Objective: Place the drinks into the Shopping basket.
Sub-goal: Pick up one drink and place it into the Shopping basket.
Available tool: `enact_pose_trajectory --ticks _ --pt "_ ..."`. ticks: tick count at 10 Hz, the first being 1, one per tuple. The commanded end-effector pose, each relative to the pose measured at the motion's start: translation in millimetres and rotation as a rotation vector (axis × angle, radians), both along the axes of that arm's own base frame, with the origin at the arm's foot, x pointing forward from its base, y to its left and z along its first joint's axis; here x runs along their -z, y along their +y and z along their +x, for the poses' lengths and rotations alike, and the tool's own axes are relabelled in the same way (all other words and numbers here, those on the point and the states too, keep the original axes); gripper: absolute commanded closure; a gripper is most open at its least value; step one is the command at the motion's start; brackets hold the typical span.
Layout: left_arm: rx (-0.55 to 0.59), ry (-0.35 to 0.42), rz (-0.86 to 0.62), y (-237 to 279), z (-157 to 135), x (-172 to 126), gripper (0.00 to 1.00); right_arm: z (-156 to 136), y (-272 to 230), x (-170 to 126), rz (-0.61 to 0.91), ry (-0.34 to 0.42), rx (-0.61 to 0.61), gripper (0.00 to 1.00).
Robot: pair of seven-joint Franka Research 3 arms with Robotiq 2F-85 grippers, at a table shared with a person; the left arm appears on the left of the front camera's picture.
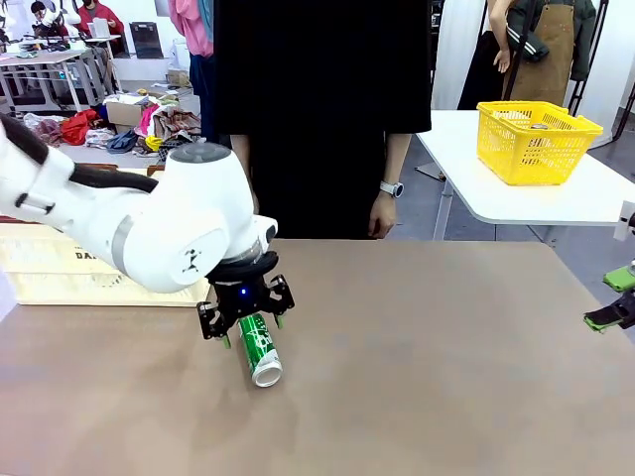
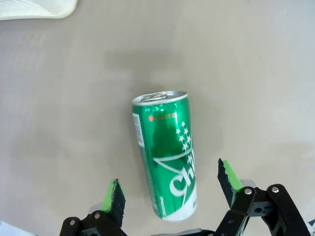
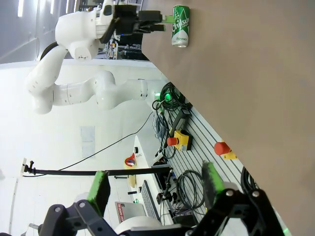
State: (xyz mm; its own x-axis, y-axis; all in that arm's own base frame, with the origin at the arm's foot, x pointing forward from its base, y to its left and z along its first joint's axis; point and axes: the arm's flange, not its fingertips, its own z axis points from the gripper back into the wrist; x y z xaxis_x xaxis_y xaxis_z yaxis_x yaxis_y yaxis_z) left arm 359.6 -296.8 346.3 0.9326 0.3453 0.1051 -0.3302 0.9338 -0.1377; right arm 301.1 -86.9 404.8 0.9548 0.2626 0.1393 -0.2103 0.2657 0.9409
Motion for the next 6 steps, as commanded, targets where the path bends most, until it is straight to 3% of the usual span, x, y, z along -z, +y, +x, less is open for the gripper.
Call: enact_pose_trajectory --ticks 1,6 --pt "0.060 0.004 0.033 -2 15 31 0.00 -1 -2 -4 -0.007 0.015 -0.005 0.00" --pt "0.068 0.014 0.056 -9 15 46 0.00 -1 -2 -4 -0.007 0.015 -0.005 0.00"
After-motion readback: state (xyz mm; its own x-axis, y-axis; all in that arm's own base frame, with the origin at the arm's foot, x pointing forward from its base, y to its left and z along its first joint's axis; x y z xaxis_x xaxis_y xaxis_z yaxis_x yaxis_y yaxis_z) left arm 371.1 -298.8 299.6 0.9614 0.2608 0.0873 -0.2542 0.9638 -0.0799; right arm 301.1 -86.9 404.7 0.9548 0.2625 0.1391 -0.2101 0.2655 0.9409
